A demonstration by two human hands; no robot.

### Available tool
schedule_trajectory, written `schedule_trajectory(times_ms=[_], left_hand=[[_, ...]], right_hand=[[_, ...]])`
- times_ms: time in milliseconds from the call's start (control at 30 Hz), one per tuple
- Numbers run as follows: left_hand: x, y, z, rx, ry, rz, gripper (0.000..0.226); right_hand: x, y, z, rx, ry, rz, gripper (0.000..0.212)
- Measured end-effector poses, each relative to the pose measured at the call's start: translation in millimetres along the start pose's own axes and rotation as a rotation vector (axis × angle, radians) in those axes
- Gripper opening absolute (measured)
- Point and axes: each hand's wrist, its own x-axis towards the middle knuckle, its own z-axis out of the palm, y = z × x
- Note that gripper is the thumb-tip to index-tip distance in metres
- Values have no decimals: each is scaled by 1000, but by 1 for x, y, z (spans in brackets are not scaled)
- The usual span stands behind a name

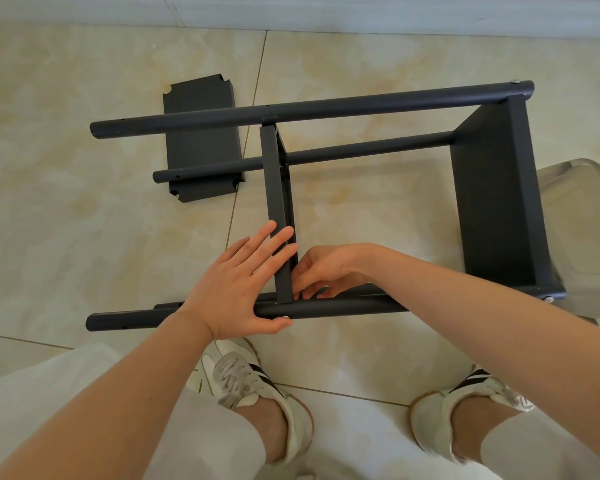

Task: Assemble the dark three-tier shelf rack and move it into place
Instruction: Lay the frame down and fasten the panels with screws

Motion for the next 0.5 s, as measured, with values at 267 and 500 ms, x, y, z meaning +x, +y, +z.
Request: schedule_trajectory(times_ms=[267, 500], left_hand=[[1, 1, -2, -1, 4, -1, 102], [0, 2, -1, -3, -8, -11, 102]], right_hand=[[1, -1, -1, 1, 19, 10, 7], [3, 0, 5, -29, 61, 27, 12]])
